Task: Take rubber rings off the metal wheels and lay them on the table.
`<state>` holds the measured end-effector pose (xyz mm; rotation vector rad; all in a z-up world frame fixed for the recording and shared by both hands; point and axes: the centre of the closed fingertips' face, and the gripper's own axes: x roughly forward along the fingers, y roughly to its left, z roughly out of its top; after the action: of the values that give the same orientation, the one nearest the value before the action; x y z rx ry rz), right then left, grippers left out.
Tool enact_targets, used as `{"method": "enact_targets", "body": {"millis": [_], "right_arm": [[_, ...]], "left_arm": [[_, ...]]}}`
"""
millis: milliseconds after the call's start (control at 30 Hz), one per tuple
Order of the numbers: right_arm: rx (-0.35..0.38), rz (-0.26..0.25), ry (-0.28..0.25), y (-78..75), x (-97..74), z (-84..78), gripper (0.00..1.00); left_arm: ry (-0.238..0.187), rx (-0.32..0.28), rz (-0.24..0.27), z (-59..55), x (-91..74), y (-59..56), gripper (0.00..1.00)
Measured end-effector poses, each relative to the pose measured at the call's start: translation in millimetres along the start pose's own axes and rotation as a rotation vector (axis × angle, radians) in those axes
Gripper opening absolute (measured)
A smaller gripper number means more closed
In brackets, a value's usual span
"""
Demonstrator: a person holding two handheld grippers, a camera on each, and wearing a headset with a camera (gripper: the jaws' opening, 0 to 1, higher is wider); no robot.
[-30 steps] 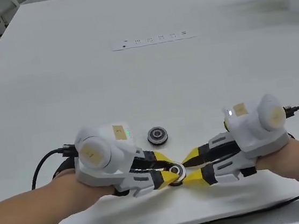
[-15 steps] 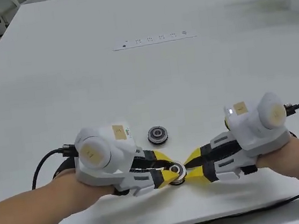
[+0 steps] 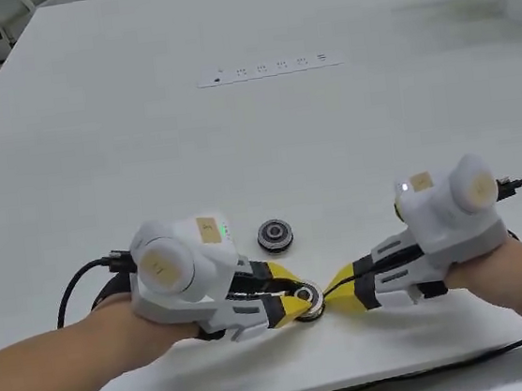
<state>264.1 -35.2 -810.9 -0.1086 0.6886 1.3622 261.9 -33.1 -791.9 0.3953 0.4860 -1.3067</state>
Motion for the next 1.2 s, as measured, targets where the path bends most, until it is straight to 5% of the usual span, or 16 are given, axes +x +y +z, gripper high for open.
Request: {"method": "enact_targets", "body": {"millis": [800, 900, 1200], "right_arm": [[0.205, 0.02, -0.104, 7.9, -10.8, 8.5, 0.0], [0.243, 0.027, -0.156, 6.2, -15.0, 15.2, 0.0], [0.277, 0.034, -0.159, 3.9, -16.2, 13.8, 0.0]], "left_arm": [[0.008, 0.01, 0.005, 0.1, 0.5, 0.2, 0.12], [0.008, 0.011, 0.005, 0.1, 0.6, 0.2, 0.12], [0.012, 0.013, 0.007, 0.0, 1.1, 0.7, 0.12]]}}
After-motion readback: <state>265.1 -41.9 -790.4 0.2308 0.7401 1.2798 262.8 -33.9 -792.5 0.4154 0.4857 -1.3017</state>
